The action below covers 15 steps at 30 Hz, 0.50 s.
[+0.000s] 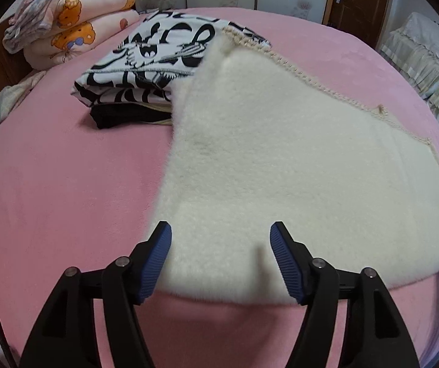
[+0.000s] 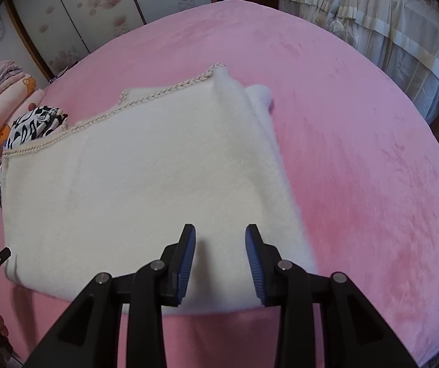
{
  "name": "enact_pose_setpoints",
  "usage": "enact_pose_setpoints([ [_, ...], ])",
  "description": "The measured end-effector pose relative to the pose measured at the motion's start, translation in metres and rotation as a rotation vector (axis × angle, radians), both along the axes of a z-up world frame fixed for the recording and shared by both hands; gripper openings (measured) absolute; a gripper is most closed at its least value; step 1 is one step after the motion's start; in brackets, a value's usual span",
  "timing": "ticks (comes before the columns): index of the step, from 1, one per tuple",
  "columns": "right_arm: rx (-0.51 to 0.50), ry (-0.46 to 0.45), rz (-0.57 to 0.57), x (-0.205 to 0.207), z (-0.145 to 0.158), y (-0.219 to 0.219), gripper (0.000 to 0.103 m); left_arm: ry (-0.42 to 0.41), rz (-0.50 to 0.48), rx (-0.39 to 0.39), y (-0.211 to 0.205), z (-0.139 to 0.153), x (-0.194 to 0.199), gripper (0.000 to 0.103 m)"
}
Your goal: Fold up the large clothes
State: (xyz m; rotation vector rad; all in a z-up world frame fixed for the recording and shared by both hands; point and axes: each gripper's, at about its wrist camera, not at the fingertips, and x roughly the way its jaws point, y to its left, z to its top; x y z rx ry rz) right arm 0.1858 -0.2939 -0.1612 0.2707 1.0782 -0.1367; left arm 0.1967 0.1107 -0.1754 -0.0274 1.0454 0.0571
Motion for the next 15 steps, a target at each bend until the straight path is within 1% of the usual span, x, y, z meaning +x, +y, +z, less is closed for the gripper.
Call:
enact_pose_setpoints([
  [3,-0.025,0.014,0.02,-0.01,0.007,0.015,0.034,-0.013,-0.006,-0.012,0.0,0.014,-0.014,0.072],
  [7,0.004,0.013,0.034,-0.029,0.019,0.027,0.034,-0.003,-0.013,-0.008,-0.002,0.029,-0.035,0.072],
  [10,0.024,0.024,0.042,-0.038,0.027,0.036,0.034,0.011,-0.009,-0.025,-0.002,0.037,-0.05,0.072],
  [14,-0.012,0.009,0.078,-0.052,0.041,0.055,0.034,0.012,-0.003,-0.047,0.0,0.045,-0.067,0.072],
  [15,-0.02,0.002,0.084,-0.055,0.044,0.06,0.034,0.013,0.001,-0.065,0.001,0.048,-0.072,0.072],
])
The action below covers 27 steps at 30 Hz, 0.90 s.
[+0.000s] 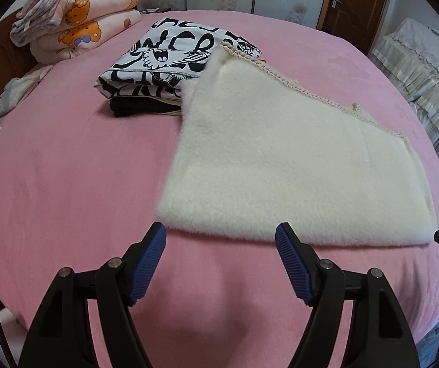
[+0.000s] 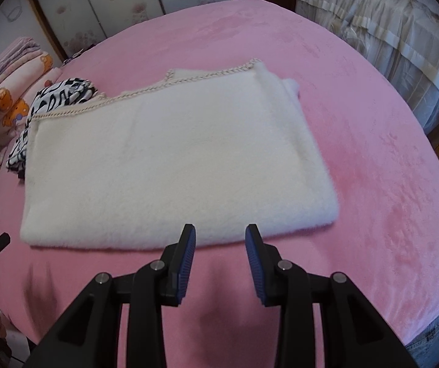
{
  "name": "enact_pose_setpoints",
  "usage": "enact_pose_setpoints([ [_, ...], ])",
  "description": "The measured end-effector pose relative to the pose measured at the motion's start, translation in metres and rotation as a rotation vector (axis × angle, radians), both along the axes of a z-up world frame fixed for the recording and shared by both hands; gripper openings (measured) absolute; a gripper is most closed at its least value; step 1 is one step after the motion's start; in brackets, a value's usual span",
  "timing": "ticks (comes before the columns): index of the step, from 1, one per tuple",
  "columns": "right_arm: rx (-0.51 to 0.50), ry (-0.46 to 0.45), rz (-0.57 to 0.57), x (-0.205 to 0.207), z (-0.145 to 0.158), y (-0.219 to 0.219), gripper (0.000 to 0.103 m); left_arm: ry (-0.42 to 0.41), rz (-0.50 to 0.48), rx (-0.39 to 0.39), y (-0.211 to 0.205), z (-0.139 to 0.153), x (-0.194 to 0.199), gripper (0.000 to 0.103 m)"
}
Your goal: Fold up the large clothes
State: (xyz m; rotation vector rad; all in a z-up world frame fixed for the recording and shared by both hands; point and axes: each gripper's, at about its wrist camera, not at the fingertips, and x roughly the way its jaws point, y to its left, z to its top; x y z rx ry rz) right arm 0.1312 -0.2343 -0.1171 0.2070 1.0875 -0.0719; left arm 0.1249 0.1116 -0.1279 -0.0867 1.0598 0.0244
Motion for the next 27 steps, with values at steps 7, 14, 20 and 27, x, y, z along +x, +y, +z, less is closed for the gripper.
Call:
enact_pose_setpoints([
  [7,-0.021,-0.069,0.05,-0.027,0.017,0.034,0.034,0.015,0.016,-0.094,0.008,0.003,-0.021,0.073],
  [14,-0.055,-0.131,0.082,-0.04,0.015,0.064,0.034,0.056,-0.015,-0.194,0.007,-0.021,-0.029,0.073],
  [20,-0.037,-0.114,0.1,-0.037,-0.007,0.083,0.034,0.104,-0.01,-0.385,0.01,-0.065,-0.027,0.073],
  [27,-0.006,-0.099,0.115,-0.027,-0.025,0.096,0.034,0.089,0.05,-0.515,0.017,-0.107,-0.006,0.073],
])
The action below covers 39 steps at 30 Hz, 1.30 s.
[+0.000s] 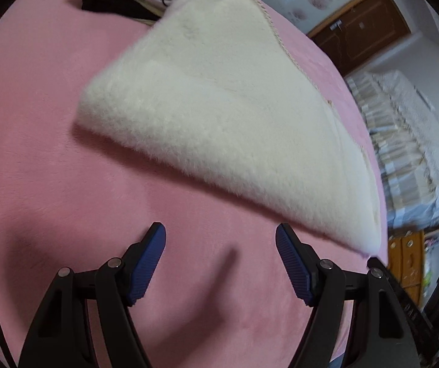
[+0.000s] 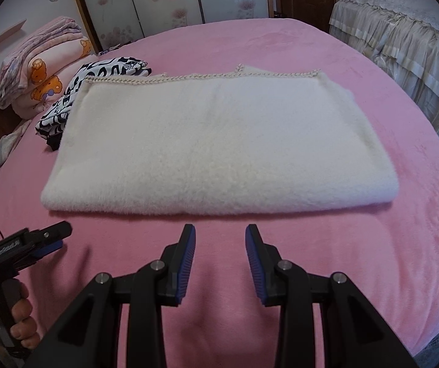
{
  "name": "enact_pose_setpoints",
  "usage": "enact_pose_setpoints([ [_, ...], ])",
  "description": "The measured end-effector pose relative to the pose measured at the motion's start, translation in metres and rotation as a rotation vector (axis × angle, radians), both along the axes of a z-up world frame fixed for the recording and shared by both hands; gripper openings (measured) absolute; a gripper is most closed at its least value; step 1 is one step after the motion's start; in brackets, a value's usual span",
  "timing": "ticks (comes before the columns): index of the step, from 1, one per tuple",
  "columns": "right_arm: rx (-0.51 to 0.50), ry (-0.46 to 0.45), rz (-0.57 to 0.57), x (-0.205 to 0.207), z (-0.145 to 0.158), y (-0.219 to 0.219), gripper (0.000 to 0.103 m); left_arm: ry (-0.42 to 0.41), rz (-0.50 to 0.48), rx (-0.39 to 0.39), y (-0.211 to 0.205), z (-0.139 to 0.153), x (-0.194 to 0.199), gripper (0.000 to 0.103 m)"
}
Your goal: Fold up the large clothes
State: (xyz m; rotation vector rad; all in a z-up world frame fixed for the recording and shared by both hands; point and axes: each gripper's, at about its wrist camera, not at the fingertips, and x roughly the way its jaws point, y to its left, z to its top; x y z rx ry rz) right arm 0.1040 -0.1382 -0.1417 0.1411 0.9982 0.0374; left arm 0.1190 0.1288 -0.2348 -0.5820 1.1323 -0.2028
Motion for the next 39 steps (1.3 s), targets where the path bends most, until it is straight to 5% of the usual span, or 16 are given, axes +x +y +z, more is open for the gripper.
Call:
enact_pose_setpoints([
  [4,-0.011,-0.008,0.012,0.009,-0.005,0.008,0.034,-0.023,0.066,-0.066,0.006,-0.018,0.018,0.073],
  [17,-0.04,-0.026,0.062,0.052,-0.015,0.036,0.034,-0.136,0.154,-0.046,0.003,-0.025,0.092,0.072],
  [29,-0.079,-0.029,0.064,0.086,-0.021,0.049,0.034,-0.172,0.187,0.03,-0.004,-0.012,0.11,0.033],
  [39,-0.075,-0.019,0.094,0.08,-0.021,0.052,0.034,-0.247,0.136,0.131,-0.018,0.027,0.098,0.023],
])
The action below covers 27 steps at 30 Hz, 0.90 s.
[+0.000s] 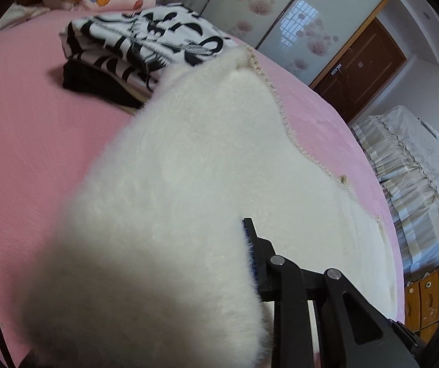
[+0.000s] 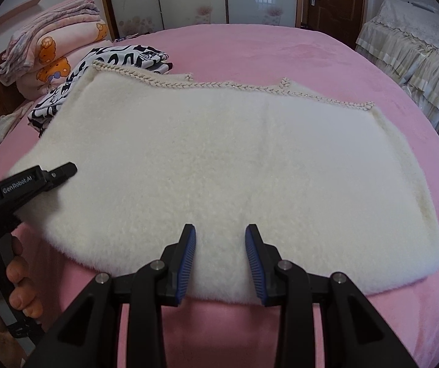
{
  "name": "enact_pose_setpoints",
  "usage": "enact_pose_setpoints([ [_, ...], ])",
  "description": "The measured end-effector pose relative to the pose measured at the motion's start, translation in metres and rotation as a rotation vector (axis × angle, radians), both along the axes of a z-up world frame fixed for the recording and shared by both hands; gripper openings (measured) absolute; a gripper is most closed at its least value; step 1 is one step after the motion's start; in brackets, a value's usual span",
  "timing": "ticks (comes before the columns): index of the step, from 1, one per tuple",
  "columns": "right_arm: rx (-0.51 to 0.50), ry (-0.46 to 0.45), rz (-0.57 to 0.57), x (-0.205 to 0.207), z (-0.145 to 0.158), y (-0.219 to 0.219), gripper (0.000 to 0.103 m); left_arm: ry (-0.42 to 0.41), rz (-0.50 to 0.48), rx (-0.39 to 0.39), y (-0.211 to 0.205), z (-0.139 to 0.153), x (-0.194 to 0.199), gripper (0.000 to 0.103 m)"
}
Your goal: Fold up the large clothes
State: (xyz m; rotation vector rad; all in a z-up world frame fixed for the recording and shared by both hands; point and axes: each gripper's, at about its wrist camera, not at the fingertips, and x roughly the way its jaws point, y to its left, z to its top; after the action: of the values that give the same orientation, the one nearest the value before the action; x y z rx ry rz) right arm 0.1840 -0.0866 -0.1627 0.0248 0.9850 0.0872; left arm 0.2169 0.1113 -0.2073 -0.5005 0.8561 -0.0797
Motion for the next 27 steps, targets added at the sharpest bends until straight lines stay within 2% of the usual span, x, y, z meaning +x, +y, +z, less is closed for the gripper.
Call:
enact_pose_setpoints([
  [7,-0.053,-0.033,0.012,0.018,-0.002,0.006,0.032,-0.036,-0.013,0.103,-0.014,0.03,-0.006,0.022],
  [14,-0.105,-0.024,0.048,0.034,-0.024,0.014,0.032,-0.082,-0.044,0.2,-0.029,0.058,-0.023,0.021],
  [22,0.046,0.008,0.057,0.035,-0.028,-0.009,0.034,-0.223,-0.173,0.322,-0.105,0.117,-0.034,0.021],
  [25,0.153,0.043,0.054,0.032,-0.023,-0.027,0.032,-0.269,-0.237,0.369,-0.144,0.134,-0.037,0.021],
  [27,0.241,0.04,0.014,0.022,-0.015,-0.051,0.03,-0.287,-0.27,0.371,-0.165,0.142,-0.037,0.021],
])
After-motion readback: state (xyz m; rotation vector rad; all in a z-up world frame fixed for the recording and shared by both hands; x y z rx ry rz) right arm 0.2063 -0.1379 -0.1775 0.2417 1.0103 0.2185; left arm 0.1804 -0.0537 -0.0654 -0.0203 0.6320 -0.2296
